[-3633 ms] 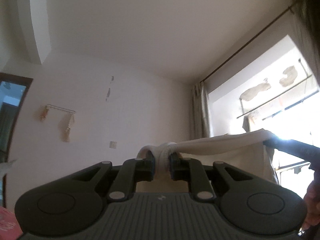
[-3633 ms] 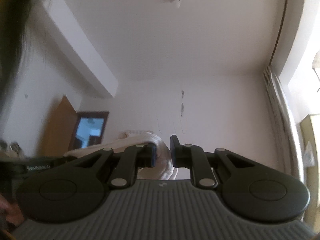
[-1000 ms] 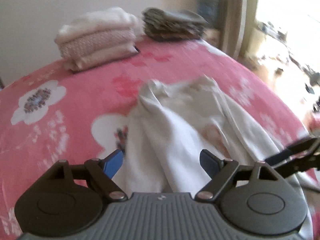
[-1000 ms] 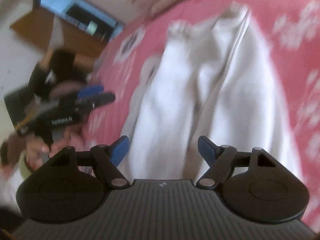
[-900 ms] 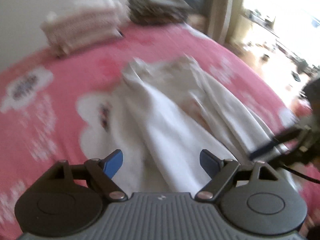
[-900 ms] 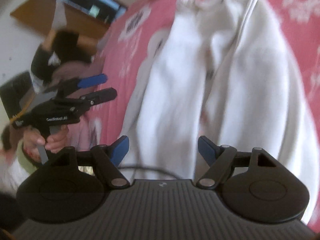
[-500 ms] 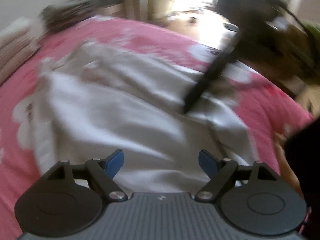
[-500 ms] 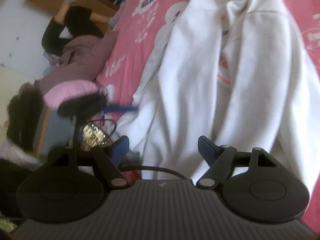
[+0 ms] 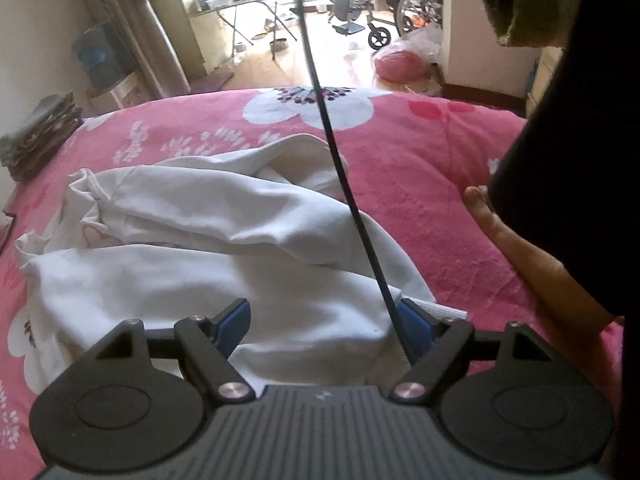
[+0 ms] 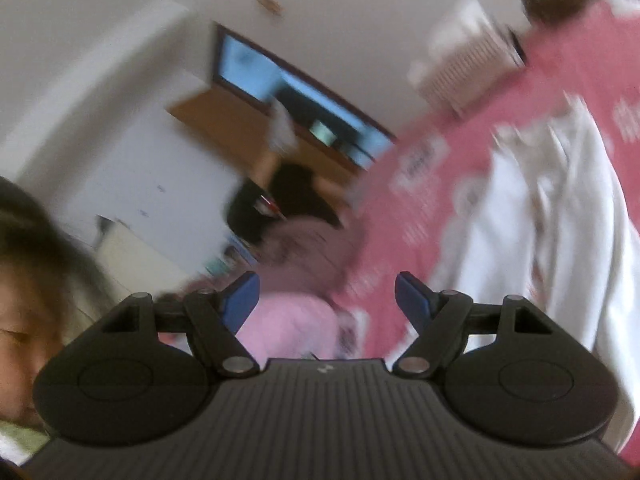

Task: Fold clothes

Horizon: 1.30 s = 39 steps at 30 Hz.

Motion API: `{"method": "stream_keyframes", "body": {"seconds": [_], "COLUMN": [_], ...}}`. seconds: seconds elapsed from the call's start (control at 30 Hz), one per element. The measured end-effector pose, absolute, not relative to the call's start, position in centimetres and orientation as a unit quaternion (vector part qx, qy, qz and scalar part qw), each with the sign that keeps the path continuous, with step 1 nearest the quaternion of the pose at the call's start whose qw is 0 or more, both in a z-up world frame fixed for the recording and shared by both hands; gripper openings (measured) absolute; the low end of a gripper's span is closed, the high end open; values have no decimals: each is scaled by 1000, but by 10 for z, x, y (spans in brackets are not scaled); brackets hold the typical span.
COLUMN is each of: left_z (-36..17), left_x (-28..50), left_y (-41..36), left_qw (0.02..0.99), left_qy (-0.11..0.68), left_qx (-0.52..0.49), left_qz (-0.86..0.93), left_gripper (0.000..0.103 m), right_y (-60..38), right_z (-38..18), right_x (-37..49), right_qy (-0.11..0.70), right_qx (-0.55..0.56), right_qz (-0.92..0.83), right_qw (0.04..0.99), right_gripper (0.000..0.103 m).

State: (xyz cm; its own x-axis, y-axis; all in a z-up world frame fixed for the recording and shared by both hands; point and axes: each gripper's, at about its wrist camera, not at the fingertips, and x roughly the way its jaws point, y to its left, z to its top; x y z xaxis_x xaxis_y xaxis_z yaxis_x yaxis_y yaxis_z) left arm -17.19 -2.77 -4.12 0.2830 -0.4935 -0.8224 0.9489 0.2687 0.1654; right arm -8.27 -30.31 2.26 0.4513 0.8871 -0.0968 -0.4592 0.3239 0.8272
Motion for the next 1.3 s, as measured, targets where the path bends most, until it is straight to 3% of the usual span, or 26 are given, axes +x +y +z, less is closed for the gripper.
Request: {"method": "stream_keyframes", "body": {"seconds": [0.17,0.4,0.47,0.73,0.8,0.9,1.17,1.23,1.3], "left_z": [-15,-1,-8,-68,-82,-93,-94,-97,-102], "left_x": [-148,-121,-125,-189,-193,-190,-185,-179,-175], "left_y": [-8,7,-1,-54,-60,-61,-63,-63,-64], "left_qw": [753,758,765,721,716,709,702,705,711], "left_qy": [353,400,401,321,317,332,364,380,394], "left_qx": [243,85,110,379,400,402,388,374,372], "left_qz": [-499,-508,-493,-483,-476,-475,-473,-467,-448], "left_gripper": [81,81,79,73,60,50,56,45,15], "right_y": [-341,-340,-335,-335,-333,-330,-328,-327,-325], "right_z": [38,-23,-35,-34,-37,-42,-47,-49,-52], "right_x": [-106,-102,-102,-110,-111,-112,-113,-113,-113], "right_qy": [248,346,359,343,346,351,358,360,365], "right_qx": [360,352,348,357,358,361,370,375,377], "right_qz": [400,282,277,293,296,299,302,300,298], "right_qw": [805,823,821,818,815,811,802,800,798], "right_gripper": [75,76,75,75,75,75,75,75,75]}}
